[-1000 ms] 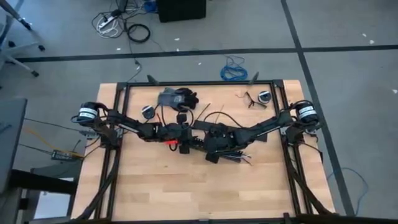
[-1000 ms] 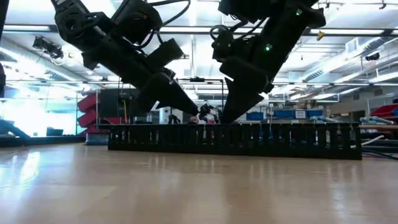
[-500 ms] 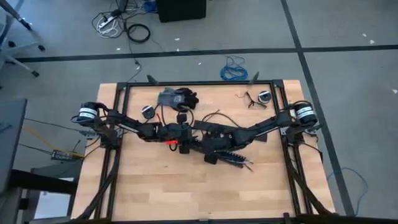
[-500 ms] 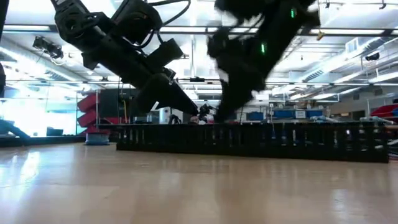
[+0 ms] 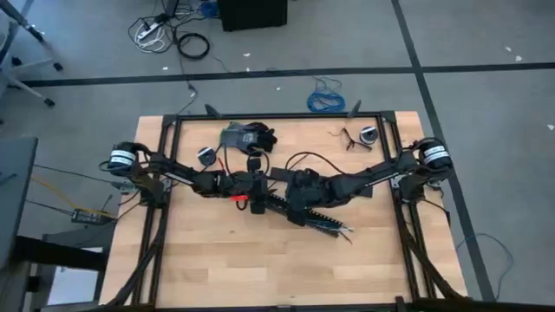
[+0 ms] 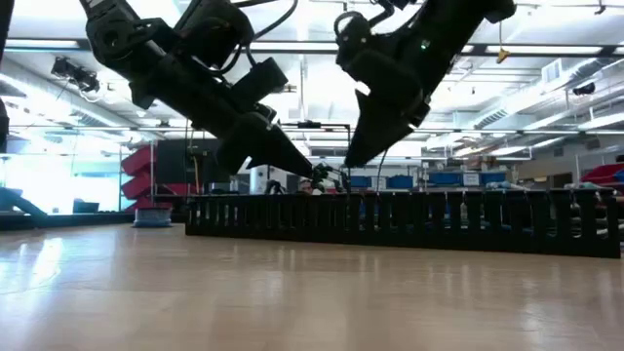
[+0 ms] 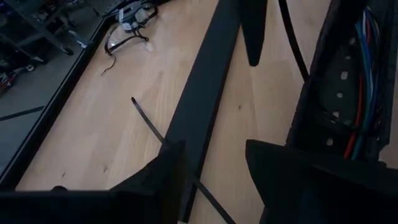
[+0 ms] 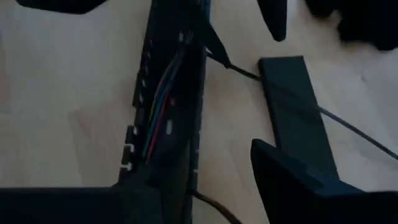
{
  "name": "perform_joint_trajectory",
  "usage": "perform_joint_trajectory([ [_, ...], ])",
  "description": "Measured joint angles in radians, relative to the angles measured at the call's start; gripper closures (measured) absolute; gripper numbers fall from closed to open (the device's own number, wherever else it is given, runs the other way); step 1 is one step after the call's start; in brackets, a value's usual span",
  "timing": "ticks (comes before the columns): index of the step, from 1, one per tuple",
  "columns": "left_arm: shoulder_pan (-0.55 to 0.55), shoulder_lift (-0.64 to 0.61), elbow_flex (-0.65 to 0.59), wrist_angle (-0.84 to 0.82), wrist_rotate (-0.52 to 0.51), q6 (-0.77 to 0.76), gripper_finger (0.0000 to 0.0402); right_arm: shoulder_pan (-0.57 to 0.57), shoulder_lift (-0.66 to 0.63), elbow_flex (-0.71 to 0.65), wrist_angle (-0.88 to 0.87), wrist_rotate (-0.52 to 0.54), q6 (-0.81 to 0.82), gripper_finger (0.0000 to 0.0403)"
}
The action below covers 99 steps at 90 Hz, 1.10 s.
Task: Ziptie cables
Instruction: Put the cable wires in the black cable duct, then close the black cable duct cover
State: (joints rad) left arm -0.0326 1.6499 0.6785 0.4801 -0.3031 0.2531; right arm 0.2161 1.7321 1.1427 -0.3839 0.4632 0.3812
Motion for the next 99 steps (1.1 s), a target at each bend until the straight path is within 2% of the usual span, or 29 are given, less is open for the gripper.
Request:
perform_joint_trajectory([
  [10, 0.0, 0.0, 0.0, 0.001, 0.0, 0.0, 0.0239, 0.003, -0.002, 0.0, -0.002, 0.092, -0.053, 0.0237],
  [22, 0.0, 0.0, 0.0, 0.001, 0.0, -0.003, 0.0239, 0.005, -0.037, 0.0, 0.137, 0.165, -0.218, 0.0238],
  [35, 0.0, 0.0, 0.0, 0.0, 0.0, -0.003, 0.0239, 0.004, -0.119, 0.0, 0.243, 0.217, -0.37, 0.0238],
  [46, 0.0, 0.0, 0.0, 0.0, 0.0, -0.003, 0.0239, 0.015, -0.215, 0.0, 0.233, 0.245, -0.38, 0.0238],
  [57, 0.0, 0.0, 0.0, 0.0, 0.0, -0.003, 0.0239, 0.062, -0.29, 0.0, 0.164, 0.209, -0.319, 0.0238],
  [67, 0.0, 0.0, 0.0, 0.0, 0.0, -0.003, 0.0239, 0.104, -0.319, 0.0, 0.06, 0.113, -0.187, 0.0239],
  [77, 0.0, 0.0, 0.0, 0.001, 0.0, -0.002, 0.0239, 0.132, -0.281, -0.054, 0.019, 0.108, -0.059, 0.0244],
  [84, 0.0, 0.0, 0.0, 0.001, 0.0, -0.002, 0.0239, 0.131, -0.223, -0.108, 0.073, 0.112, -0.042, 0.0254],
  [91, 0.0, 0.0, 0.0, 0.001, 0.0, -0.005, 0.0239, 0.121, -0.177, -0.137, 0.187, 0.065, -0.064, 0.0282],
  [99, 0.0, 0.0, 0.0, 0.0, 0.0, -0.026, 0.0239, 0.1, -0.122, -0.171, 0.252, -0.023, -0.061, 0.0353],
])
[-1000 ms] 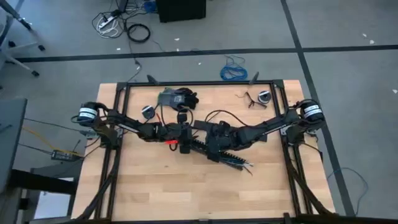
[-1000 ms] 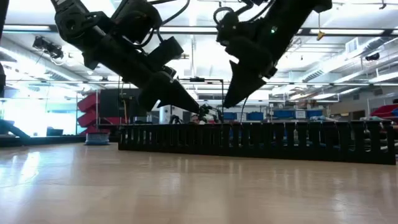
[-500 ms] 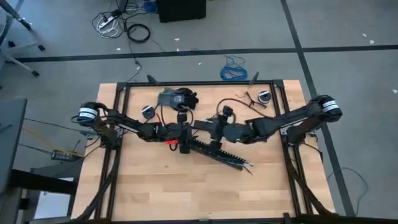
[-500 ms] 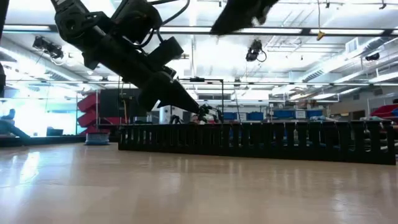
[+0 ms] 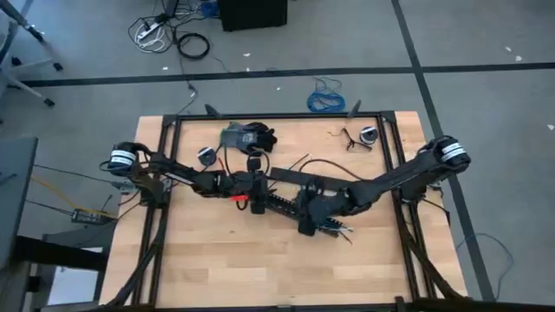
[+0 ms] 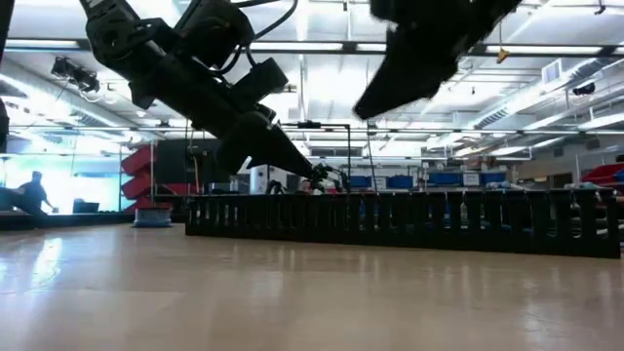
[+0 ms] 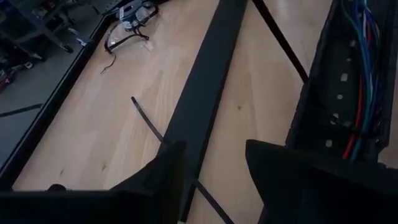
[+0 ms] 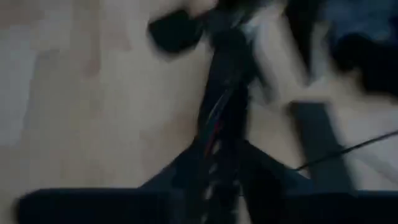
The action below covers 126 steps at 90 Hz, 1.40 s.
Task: Ziptie cables
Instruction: Close the black cable duct cover
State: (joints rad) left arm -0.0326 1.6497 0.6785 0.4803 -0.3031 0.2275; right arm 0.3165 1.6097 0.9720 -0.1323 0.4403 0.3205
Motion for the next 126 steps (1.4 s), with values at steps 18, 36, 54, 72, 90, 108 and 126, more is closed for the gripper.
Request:
perform_joint_trajectory([
  [18, -0.002, 0.0, 0.0, -0.001, 0.0, -0.006, 0.0239, -0.027, 0.074, -0.028, 0.05, -0.011, 0.008, 0.0401],
  [36, -0.002, 0.0, 0.0, -0.001, 0.0, -0.023, 0.0239, -0.033, 0.085, -0.035, 0.049, 0.02, -0.012, 0.0402],
  [54, -0.002, 0.0, 0.0, -0.001, 0.0, -0.024, 0.0239, -0.04, 0.085, -0.035, -0.004, 0.078, -0.007, 0.0402],
  [72, -0.002, 0.0, 0.0, -0.002, 0.0, -0.024, 0.0239, -0.064, 0.087, -0.035, -0.013, 0.081, -0.007, 0.0402],
  [90, -0.002, 0.0, 0.0, -0.003, 0.0, -0.023, 0.0239, -0.077, 0.087, -0.061, 0.034, 0.068, -0.018, 0.0403],
  [108, -0.002, 0.0, 0.0, -0.002, -0.011, -0.003, 0.0239, -0.078, 0.059, -0.061, -0.002, 0.144, -0.053, 0.0403],
  [126, -0.003, -0.075, 0.0, -0.063, -0.066, 0.013, 0.0239, -0.078, -0.059, -0.061, -0.199, 0.21, -0.028, 0.0403],
])
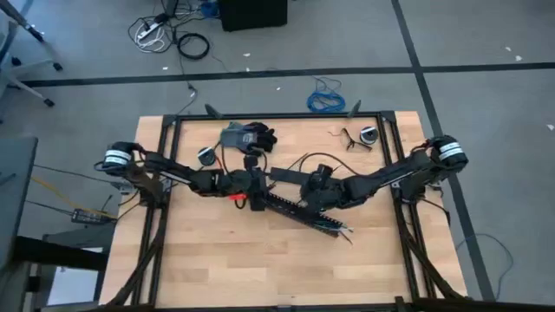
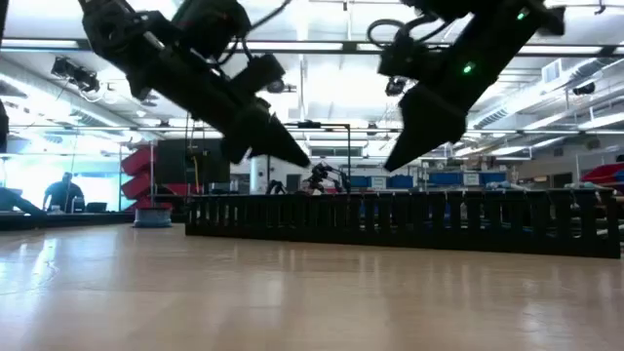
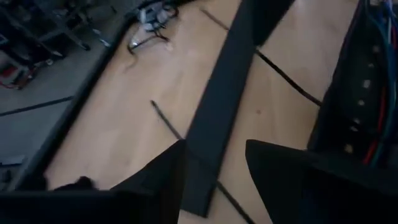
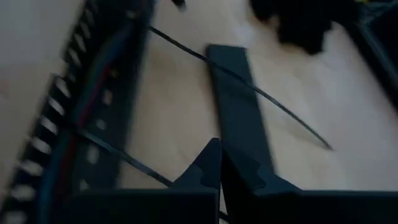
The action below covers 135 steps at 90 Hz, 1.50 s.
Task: Ziptie cables
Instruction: Close the black cable duct cover
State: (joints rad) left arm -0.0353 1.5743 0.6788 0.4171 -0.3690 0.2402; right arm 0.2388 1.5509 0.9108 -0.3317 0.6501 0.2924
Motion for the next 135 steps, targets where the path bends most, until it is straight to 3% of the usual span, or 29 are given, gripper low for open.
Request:
perform_joint_trajectory([
  [14, 0.006, -0.062, 0.0, -0.113, 0.05, 0.014, 0.0239, 0.003, -0.112, -0.064, -0.039, 0.009, 0.029, 0.0403],
  [24, 0.023, -0.07, 0.0, -0.156, 0.183, -0.032, 0.0239, 0.003, -0.196, -0.167, 0.032, 0.005, 0.047, 0.0402],
  [35, 0.029, -0.082, 0.0, -0.168, 0.22, -0.1, 0.0239, 0.007, -0.282, -0.302, 0.145, 0.001, 0.069, 0.0399],
  [52, 0.029, -0.191, 0.0, -0.236, 0.202, -0.196, 0.0239, 0.017, -0.417, -0.427, 0.269, 0.001, 0.002, 0.0399],
  [69, 0.029, -0.282, 0.0, -0.319, 0.089, -0.247, 0.0239, 0.017, -0.507, -0.444, 0.274, -0.024, -0.038, 0.04],
  [97, 0.027, -0.3, 0.0, -0.439, -0.106, -0.289, 0.0239, 0.002, -0.516, -0.444, 0.342, -0.025, -0.224, 0.0399],
  [115, 0.027, -0.294, 0.0, -0.531, 0.014, -0.342, 0.0239, -0.057, -0.517, -0.444, 0.328, -0.049, -0.133, 0.0396],
  [135, 0.027, -0.293, 0.0, -0.626, 0.082, -0.38, 0.0239, -0.146, -0.515, -0.444, 0.275, -0.166, -0.044, 0.0353],
])
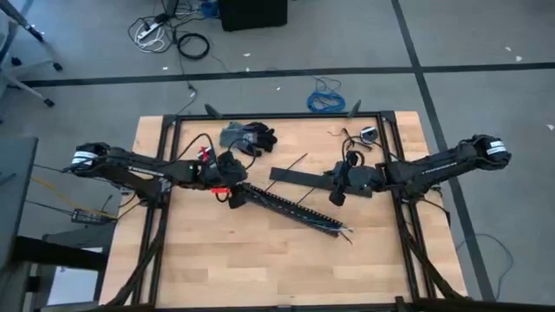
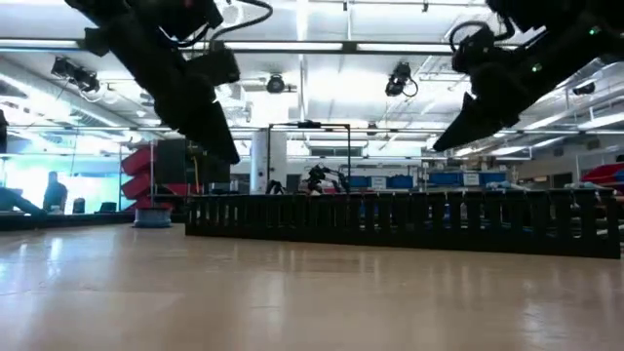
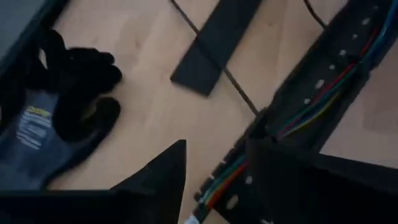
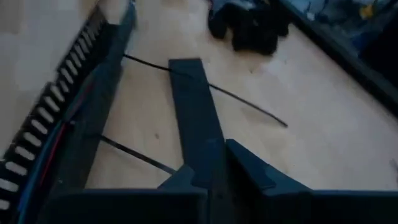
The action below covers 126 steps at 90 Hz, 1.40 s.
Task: Ziptie cables
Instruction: Close the black cable duct cover
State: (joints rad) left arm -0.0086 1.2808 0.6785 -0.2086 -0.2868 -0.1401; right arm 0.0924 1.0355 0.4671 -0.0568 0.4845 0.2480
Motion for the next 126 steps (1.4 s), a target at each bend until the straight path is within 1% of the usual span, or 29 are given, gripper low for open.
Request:
perform_joint_trajectory([
  [13, -0.001, 0.003, 0.0, 0.007, 0.071, -0.003, 0.0239, -0.011, 0.0, 0.0, 0.021, -0.034, 0.047, 0.0315],
  [28, -0.015, 0.003, 0.0, 0.009, 0.073, 0.001, 0.0239, 0.008, 0.0, 0.0, 0.066, -0.041, 0.066, 0.0285],
  [61, -0.026, 0.003, 0.0, 0.008, 0.083, 0.003, 0.0239, 0.033, 0.0, 0.0, 0.062, -0.141, 0.099, 0.0279],
  [73, -0.026, 0.003, 0.0, 0.011, 0.083, 0.004, 0.0239, 0.027, 0.0, 0.0, 0.061, -0.149, 0.089, 0.0275],
  [84, -0.026, 0.003, 0.0, 0.004, 0.083, 0.007, 0.0239, 0.009, 0.0, 0.0, 0.033, -0.149, 0.044, 0.027],
  [99, -0.026, 0.003, 0.0, 0.004, 0.091, 0.001, 0.0239, -0.03, 0.002, 0.0, -0.066, -0.15, 0.049, 0.0264],
  [105, -0.026, 0.003, 0.0, 0.005, 0.091, 0.002, 0.0239, -0.055, 0.012, 0.0, -0.082, -0.176, 0.056, 0.0262],
  [115, -0.026, 0.003, -0.006, 0.004, 0.094, 0.003, 0.0239, -0.107, 0.033, 0.001, -0.054, -0.227, 0.004, 0.0258],
  [126, -0.026, 0.003, -0.036, -0.006, 0.134, 0.004, 0.0238, -0.202, 0.063, 0.001, 0.008, -0.277, -0.072, 0.0252],
])
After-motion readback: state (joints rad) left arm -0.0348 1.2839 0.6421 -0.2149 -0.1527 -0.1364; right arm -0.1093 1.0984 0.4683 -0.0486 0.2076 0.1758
